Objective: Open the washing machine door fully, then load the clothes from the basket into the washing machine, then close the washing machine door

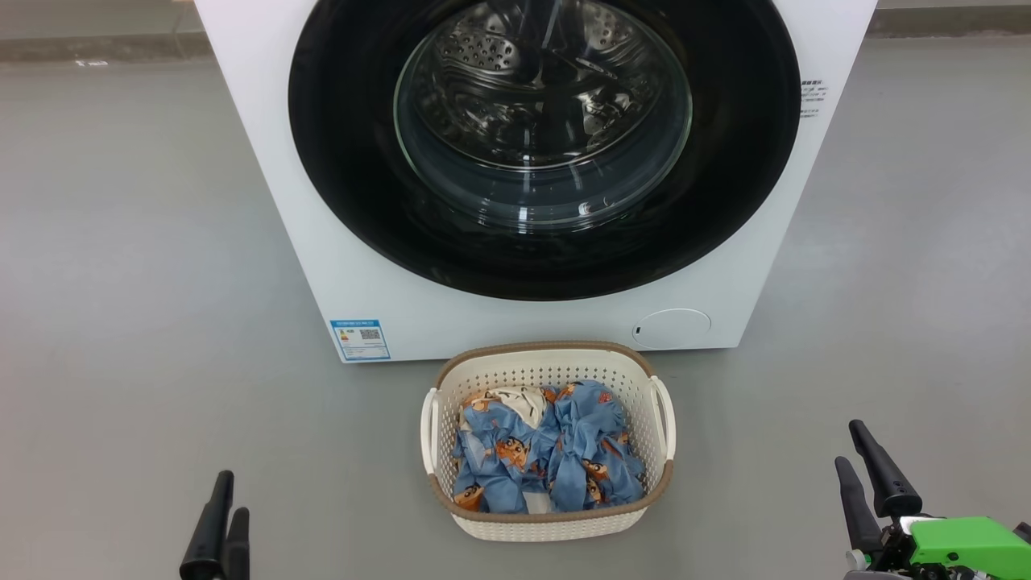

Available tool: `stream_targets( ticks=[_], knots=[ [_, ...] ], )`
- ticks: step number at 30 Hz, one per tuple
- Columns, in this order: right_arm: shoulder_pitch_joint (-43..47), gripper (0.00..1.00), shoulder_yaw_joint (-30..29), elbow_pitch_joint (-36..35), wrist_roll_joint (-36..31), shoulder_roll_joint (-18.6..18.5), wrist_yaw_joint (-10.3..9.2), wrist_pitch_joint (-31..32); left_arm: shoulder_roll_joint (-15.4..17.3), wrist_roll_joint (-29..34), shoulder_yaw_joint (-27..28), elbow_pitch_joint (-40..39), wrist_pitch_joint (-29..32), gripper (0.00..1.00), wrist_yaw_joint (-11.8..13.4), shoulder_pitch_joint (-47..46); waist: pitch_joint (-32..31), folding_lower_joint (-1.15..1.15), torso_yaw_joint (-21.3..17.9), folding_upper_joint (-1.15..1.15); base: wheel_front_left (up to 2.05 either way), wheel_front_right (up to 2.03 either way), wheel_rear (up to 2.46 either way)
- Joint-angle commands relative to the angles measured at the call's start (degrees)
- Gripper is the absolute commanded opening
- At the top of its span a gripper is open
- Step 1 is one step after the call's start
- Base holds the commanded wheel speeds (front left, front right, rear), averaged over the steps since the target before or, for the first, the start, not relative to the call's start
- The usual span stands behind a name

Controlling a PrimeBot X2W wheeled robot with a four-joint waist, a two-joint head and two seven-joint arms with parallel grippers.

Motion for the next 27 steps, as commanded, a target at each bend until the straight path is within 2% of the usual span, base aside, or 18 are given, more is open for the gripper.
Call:
stream_targets(
  ticks=[1,6,19,27],
  knots=[
    [-1.87,1.0,0.49,-1.88,-0.54,-0.56,0.07,-0.69,0.43,0.32,0.21,-1.45,-0.57,1.0,0.0,-1.87,-0.05,0.06,0.01,0.0,0.0,0.0,0.0],
    [-2.19,1.0,1.06,-2.35,-0.97,-0.66,0.08,-1.59,0.5,0.64,0.05,-1.83,-1.08,1.0,0.0,-2.17,0.14,-0.06,0.02,0.0,0.0,0.0,0.0],
    [-3.07,1.0,3.02,-3.93,-2.19,-1.47,0.11,-3.69,1.2,1.98,-0.99,-3.37,-2.83,1.0,0.0,-2.9,0.26,-0.07,0.09,0.0,0.0,0.0,0.0],
    [-3.67,1.0,3.93,-4.8,-5.35,-2.06,0.13,-5.06,2.22,3.99,-2.42,-4.14,-4.82,1.0,0.01,-3.27,0.16,-0.07,0.15,0.0,0.0,0.0,0.0]
  ],
)
